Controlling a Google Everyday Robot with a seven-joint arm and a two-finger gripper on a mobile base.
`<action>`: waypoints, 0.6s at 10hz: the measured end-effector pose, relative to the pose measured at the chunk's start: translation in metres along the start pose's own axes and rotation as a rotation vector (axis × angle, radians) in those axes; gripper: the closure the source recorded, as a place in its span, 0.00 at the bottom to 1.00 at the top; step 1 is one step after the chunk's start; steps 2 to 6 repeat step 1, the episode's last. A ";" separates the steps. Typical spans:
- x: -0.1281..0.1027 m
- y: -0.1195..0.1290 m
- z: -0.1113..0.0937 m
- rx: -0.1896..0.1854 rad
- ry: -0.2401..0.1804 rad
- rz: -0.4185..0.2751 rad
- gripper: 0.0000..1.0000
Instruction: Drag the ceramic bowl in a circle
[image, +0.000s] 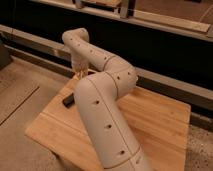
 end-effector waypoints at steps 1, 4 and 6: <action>0.007 -0.012 0.002 0.013 0.006 0.015 1.00; 0.007 -0.012 0.002 0.013 0.006 0.015 1.00; 0.007 -0.012 0.002 0.013 0.006 0.015 1.00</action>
